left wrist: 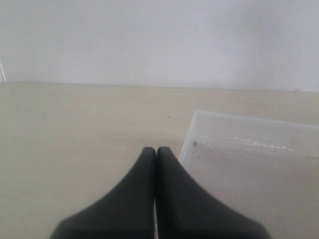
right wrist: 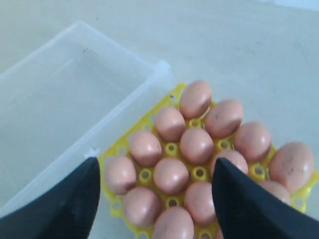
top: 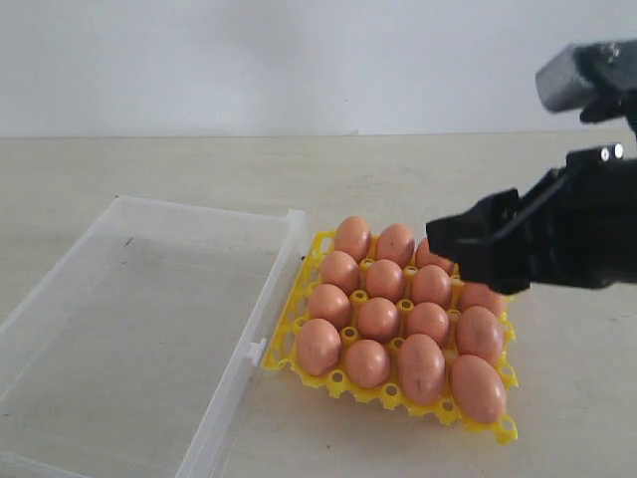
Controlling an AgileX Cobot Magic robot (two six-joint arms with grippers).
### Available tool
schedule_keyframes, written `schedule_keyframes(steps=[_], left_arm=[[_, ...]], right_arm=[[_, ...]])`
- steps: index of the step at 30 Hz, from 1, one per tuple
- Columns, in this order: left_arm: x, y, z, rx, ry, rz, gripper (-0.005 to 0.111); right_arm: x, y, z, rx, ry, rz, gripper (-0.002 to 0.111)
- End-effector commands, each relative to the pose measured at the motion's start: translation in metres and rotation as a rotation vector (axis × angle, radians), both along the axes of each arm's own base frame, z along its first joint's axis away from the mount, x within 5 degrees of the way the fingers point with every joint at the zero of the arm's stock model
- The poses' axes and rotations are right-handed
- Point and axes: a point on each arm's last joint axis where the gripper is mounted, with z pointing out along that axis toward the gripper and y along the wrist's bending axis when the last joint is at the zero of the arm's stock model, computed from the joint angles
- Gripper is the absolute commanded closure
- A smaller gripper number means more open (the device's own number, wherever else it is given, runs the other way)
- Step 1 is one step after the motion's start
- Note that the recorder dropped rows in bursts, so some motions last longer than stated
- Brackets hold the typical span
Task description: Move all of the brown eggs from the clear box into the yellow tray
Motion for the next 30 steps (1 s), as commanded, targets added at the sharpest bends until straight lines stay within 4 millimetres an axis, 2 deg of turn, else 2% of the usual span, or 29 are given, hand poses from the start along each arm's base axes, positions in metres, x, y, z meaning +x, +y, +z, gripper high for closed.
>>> schedule_keyframes(steps=[1, 6, 11, 13, 15, 17, 18, 25, 30], left_arm=[[0.000, 0.000, 0.001, -0.005, -0.002, 0.000, 0.111], [0.000, 0.000, 0.001, -0.005, -0.002, 0.000, 0.111], [0.000, 0.000, 0.001, -0.005, -0.002, 0.000, 0.111], [0.000, 0.000, 0.001, -0.005, -0.002, 0.000, 0.111], [0.000, 0.000, 0.001, -0.005, -0.002, 0.000, 0.111], [0.000, 0.000, 0.001, -0.005, -0.002, 0.000, 0.111], [0.000, 0.000, 0.001, -0.005, -0.002, 0.000, 0.111], [0.000, 0.000, 0.001, -0.005, -0.002, 0.000, 0.111], [0.000, 0.000, 0.001, -0.005, -0.002, 0.000, 0.111]], right_arm=[[0.006, 0.004, 0.027, 0.023, -0.058, 0.011, 0.046], [0.012, 0.030, 0.038, -0.010, -0.043, 0.111, 0.046], [0.018, 0.075, 0.040, -0.035, -0.023, 0.237, 0.046], [0.021, 0.096, 0.040, -0.060, -0.036, 0.302, 0.050], [0.021, 0.115, 0.043, -0.069, -0.054, 0.355, 0.067], [0.022, 0.132, 0.043, -0.078, -0.065, 0.400, 0.092], [0.021, 0.141, 0.045, -0.073, -0.072, 0.417, 0.108], [0.011, 0.185, 0.058, 0.003, -0.142, 0.491, 0.107], [0.013, 0.192, 0.055, -0.014, -0.158, 0.502, 0.107]])
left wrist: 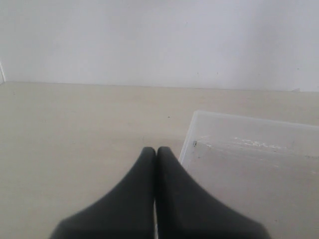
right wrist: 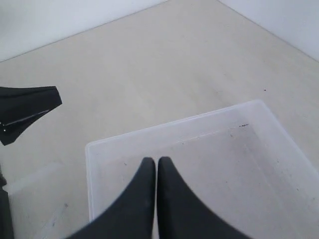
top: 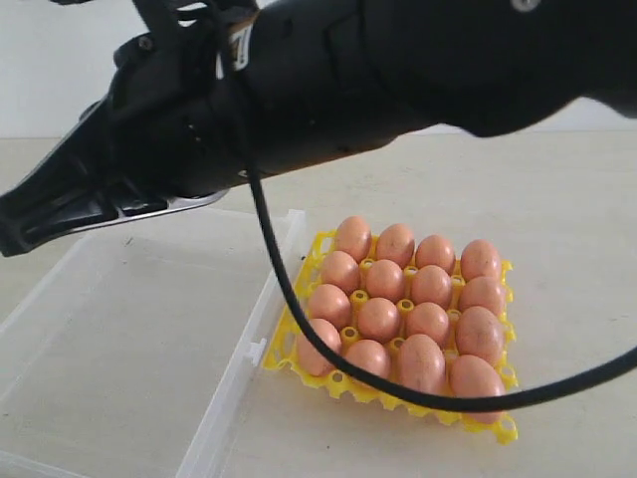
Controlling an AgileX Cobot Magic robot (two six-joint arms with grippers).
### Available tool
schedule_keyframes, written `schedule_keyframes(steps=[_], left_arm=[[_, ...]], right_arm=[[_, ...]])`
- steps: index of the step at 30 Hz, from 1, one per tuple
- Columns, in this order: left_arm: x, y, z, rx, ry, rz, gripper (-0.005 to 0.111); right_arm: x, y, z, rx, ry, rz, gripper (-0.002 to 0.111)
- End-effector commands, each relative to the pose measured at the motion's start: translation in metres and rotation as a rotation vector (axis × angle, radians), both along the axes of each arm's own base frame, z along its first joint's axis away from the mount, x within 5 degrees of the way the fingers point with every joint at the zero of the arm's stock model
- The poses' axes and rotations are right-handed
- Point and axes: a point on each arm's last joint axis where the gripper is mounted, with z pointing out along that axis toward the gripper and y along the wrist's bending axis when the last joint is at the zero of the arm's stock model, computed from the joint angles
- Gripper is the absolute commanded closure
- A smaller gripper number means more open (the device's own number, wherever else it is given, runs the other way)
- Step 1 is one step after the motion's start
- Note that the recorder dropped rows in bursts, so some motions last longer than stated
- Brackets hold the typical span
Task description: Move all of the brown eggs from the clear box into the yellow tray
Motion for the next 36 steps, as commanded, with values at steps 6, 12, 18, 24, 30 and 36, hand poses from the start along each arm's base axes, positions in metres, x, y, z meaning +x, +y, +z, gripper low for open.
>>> schedule_keyframes(steps=[6, 12, 18, 24, 30, 36], left_arm=[[0.000, 0.000, 0.001, -0.005, -0.002, 0.000, 0.111], [0.000, 0.000, 0.001, -0.005, -0.002, 0.000, 0.111], [0.000, 0.000, 0.001, -0.005, -0.002, 0.000, 0.111], [0.000, 0.000, 0.001, -0.005, -0.002, 0.000, 0.111], [0.000, 0.000, 0.001, -0.005, -0.002, 0.000, 0.111], [0.000, 0.000, 0.001, -0.005, -0.002, 0.000, 0.111]], right_arm=[[0.003, 0.003, 0.001, -0.017, -0.078, 0.014, 0.107], [0.005, 0.003, 0.002, -0.013, -0.100, 0.012, 0.107], [0.008, 0.001, 0.002, -0.013, -0.100, 0.002, 0.107], [0.008, 0.001, 0.003, -0.008, -0.103, 0.000, 0.107], [0.012, -0.006, 0.004, -0.012, -0.105, -0.018, 0.107], [0.015, -0.036, 0.009, -0.013, -0.131, -0.069, 0.107]])
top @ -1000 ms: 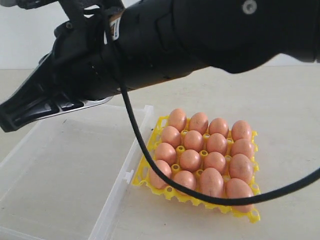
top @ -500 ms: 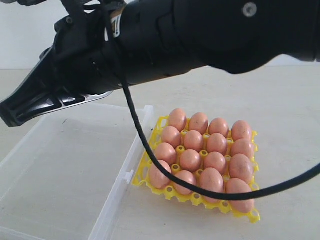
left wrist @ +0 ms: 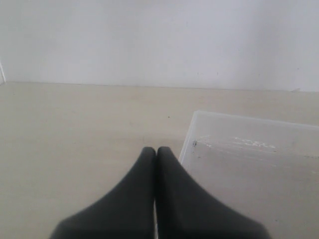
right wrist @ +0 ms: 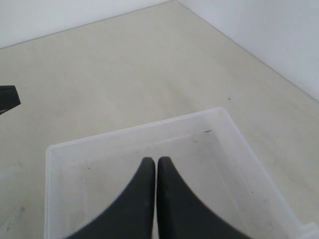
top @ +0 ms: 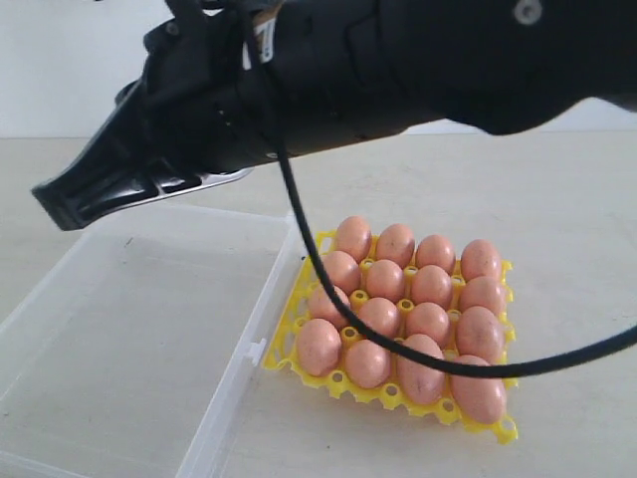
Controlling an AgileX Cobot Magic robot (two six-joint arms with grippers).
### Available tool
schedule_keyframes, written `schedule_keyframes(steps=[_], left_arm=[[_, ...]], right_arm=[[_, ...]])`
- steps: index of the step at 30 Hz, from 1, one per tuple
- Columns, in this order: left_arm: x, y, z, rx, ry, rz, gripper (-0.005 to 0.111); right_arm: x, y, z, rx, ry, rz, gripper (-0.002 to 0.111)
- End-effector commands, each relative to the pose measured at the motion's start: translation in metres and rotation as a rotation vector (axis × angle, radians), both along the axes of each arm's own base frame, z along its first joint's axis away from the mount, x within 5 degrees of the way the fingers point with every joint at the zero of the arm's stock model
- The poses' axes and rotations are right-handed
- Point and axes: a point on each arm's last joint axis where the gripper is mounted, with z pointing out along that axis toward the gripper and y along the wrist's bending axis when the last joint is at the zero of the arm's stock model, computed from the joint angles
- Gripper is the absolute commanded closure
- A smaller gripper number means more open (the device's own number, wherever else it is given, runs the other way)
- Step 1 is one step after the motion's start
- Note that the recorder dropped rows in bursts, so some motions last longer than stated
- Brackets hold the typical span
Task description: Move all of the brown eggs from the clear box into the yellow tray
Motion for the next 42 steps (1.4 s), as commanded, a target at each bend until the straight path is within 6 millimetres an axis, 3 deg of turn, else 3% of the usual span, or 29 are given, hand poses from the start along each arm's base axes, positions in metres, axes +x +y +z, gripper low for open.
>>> schedule_keyframes(steps=[1, 6, 11, 14, 18, 29, 33, 42], left_arm=[[0.000, 0.000, 0.001, -0.005, -0.002, 0.000, 0.111], [0.000, 0.000, 0.001, -0.005, -0.002, 0.000, 0.111], [0.000, 0.000, 0.001, -0.005, -0.002, 0.000, 0.111], [0.000, 0.000, 0.001, -0.005, -0.002, 0.000, 0.111], [0.000, 0.000, 0.001, -0.005, -0.002, 0.000, 0.111], [0.000, 0.000, 0.001, -0.005, -0.002, 0.000, 0.111], [0.000, 0.000, 0.001, -0.005, -0.002, 0.000, 0.111], [0.000, 0.000, 0.001, -0.005, -0.002, 0.000, 0.111]], right_arm=[[0.000, -0.028, 0.008, 0.006, -0.039, -0.040, 0.107], [-0.004, -0.073, 0.010, 0.019, -0.050, -0.122, 0.107], [-0.008, -0.139, -0.016, -0.011, -0.022, -0.299, 0.107], [-0.023, -0.179, -0.025, 0.003, -0.036, -0.406, 0.107], [-0.050, -0.211, -0.034, 0.039, -0.078, -0.488, 0.107], [-0.111, -0.242, -0.089, 0.139, -0.077, -0.505, 0.107], [-0.125, -0.259, -0.109, 0.118, -0.064, -0.627, 0.107], [-0.140, -0.271, -0.114, 0.159, -0.140, -0.760, 0.107]])
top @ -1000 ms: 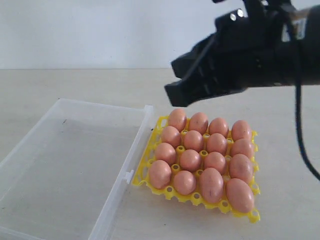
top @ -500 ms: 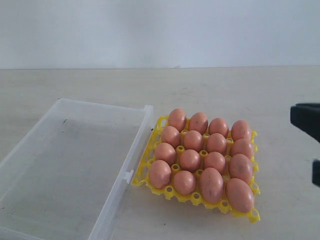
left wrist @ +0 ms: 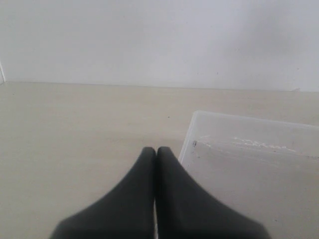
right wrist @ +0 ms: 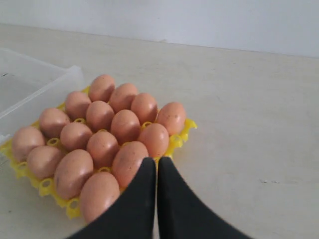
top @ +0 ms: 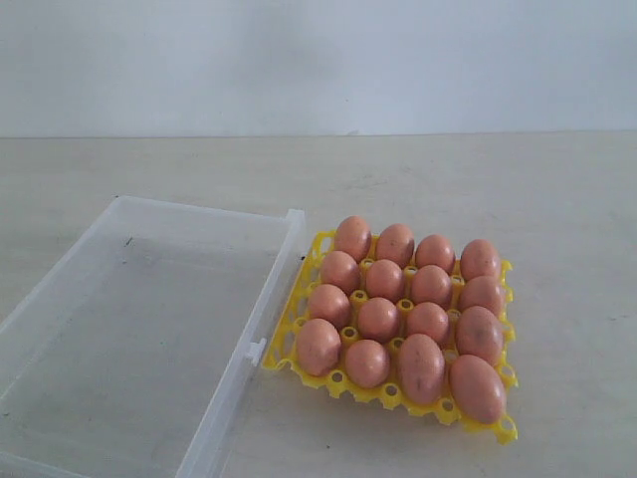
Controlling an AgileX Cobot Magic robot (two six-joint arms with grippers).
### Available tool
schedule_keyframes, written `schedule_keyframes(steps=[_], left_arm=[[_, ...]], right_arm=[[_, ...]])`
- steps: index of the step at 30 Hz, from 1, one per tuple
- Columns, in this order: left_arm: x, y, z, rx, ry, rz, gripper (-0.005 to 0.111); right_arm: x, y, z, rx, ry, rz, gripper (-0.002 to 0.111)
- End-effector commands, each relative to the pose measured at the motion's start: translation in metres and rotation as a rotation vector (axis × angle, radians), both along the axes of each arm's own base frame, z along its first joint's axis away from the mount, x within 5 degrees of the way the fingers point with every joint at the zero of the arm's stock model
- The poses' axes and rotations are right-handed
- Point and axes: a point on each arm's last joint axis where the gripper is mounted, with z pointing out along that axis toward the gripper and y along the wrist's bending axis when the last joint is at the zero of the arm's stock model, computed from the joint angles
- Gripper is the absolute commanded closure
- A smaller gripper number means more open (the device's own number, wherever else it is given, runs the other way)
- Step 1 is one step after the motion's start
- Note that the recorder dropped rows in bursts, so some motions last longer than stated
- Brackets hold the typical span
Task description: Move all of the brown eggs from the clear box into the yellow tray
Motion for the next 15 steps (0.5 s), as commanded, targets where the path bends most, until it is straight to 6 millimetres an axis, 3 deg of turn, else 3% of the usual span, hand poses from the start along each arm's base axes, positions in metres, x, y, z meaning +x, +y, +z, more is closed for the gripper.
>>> schedule_keyframes(steps=[1, 7, 15], left_arm=[[0.000, 0.000, 0.001, -0.005, -0.002, 0.000, 0.111], [0.000, 0.000, 0.001, -0.005, -0.002, 0.000, 0.111], [0.000, 0.000, 0.001, -0.005, -0.002, 0.000, 0.111]], right_arm=[[-0.007, -0.005, 0.002, 0.013, -0.069, -0.057, 0.107], [-0.012, -0.008, 0.003, 0.024, -0.128, -0.112, 0.107], [0.000, -0.014, -0.028, 0.041, -0.208, -0.204, 0.107]])
